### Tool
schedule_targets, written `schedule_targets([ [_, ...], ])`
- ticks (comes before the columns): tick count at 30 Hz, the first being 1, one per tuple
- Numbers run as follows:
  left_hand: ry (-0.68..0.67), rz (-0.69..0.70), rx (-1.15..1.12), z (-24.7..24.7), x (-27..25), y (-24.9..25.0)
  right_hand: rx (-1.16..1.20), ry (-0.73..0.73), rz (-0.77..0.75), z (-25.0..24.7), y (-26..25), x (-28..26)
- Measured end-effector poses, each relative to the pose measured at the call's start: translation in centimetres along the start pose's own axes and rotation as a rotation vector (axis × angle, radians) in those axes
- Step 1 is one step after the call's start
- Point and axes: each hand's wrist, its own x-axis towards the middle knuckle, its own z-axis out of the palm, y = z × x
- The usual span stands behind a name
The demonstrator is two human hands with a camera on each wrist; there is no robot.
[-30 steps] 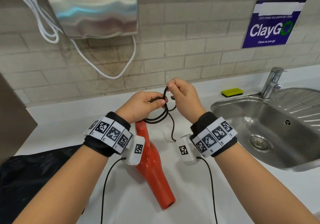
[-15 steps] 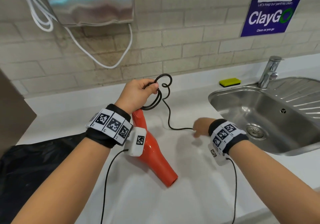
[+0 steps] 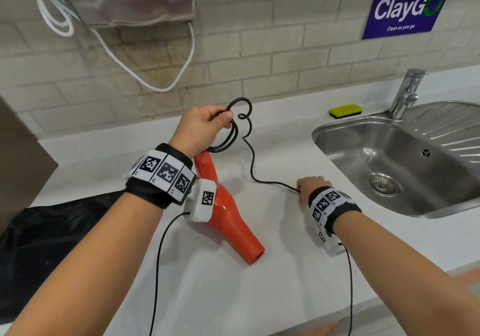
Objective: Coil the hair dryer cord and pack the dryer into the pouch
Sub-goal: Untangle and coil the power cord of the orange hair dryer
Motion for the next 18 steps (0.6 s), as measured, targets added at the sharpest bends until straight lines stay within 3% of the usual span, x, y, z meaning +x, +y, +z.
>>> schedule_targets([
  [2, 0.007, 0.002, 0.005, 0.0, 0.0, -0.1, -0.005, -0.098, -0.059, -0.3, -0.9, -0.1],
  [5, 0.041, 0.007, 0.020, -0.3, 0.2, -0.4, 0.131, -0.062, -0.174, -1.6, -2.2, -1.2],
  [11, 0.134, -0.020, 0.003, -2.1, 0.7, -1.3, 1.154, -0.027, -0.481, -5.1, -4.8, -4.6],
  [15, 0.184, -0.028, -0.011, -3.4, 0.6, -1.9, 1.565, -0.056, -0.706, -7.2, -7.5, -6.7],
  [18, 0.211, -0.011, -0.016, -4.2, 0.5, -2.4, 1.724, -0.027, -0.789, -8.0, -9.4, -7.5],
])
